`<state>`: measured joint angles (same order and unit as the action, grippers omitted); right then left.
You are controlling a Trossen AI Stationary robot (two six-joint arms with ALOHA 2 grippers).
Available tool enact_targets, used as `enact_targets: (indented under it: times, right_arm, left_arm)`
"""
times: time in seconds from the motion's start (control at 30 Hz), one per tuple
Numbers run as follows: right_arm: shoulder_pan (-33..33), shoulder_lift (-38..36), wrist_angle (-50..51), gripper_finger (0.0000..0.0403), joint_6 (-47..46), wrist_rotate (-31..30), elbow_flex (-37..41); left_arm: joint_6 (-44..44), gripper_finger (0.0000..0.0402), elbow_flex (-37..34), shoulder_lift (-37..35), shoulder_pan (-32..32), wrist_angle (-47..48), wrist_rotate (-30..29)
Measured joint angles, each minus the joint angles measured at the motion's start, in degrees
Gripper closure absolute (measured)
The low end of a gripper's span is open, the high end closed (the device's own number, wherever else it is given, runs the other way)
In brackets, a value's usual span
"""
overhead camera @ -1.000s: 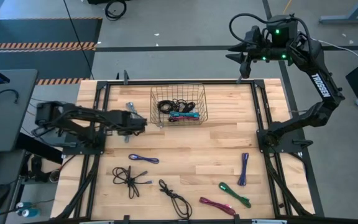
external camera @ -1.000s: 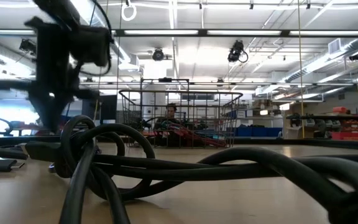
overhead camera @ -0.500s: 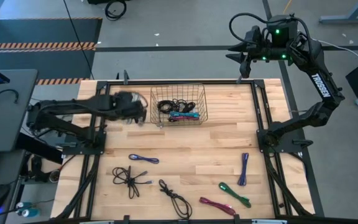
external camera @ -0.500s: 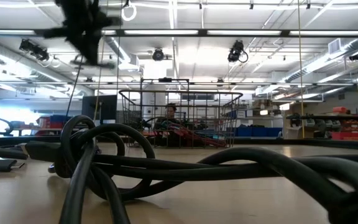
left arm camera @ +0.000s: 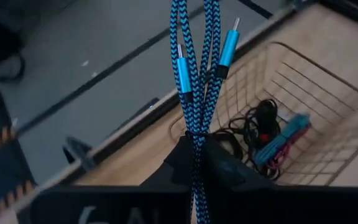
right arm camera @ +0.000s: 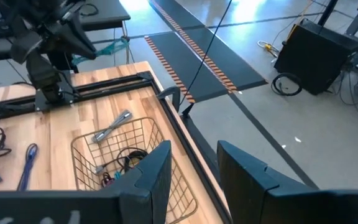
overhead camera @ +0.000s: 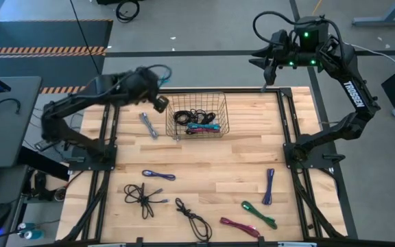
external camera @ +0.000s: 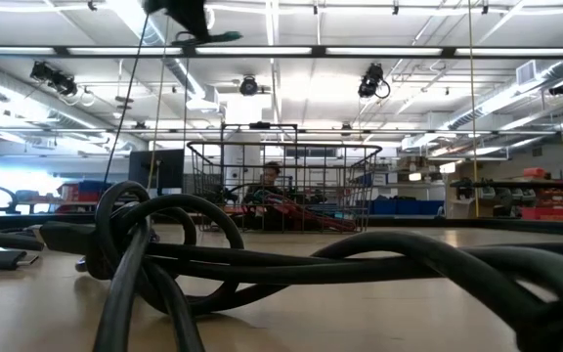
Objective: Pick and place USB-C Cables
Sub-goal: Put the blue charger cable into the wire basket
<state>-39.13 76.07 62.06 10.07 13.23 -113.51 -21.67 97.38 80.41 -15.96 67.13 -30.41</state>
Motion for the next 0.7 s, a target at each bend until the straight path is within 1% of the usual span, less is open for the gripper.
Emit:
enact_targets:
  times: [0.17, 0.3, 0.43, 0.57, 0.7]
  right_arm:
    - [0.00, 0.00, -0.83, 0.0268, -1.21, 0.12, 0.00]
    - [0.00, 0.00, -1.14, 0.0268, -2.63, 0.12, 0.00]
    - [0.00, 0.00, -1.16, 0.0268, -2.65, 0.12, 0.00]
    - [0.00, 0.00, -1.16, 0.0268, -2.65, 0.14, 0.00]
    - [0.00, 0.00, -1.16, 0.0268, -2.63, 0.14, 0.00]
  left_arm:
    - [16.50, 0.0384, 7.63, 8.58, -3.66, -3.10, 12.31]
    - [24.12, 0.0384, 12.02, 15.71, -5.58, -5.57, 20.68]
    - [28.87, 0.0384, 15.50, 22.83, -6.37, -5.74, 25.80]
    - [33.66, 0.0384, 16.77, 29.29, -6.48, -5.53, 31.09]
    - [35.83, 0.0385, 16.79, 33.87, -6.39, -4.19, 33.29]
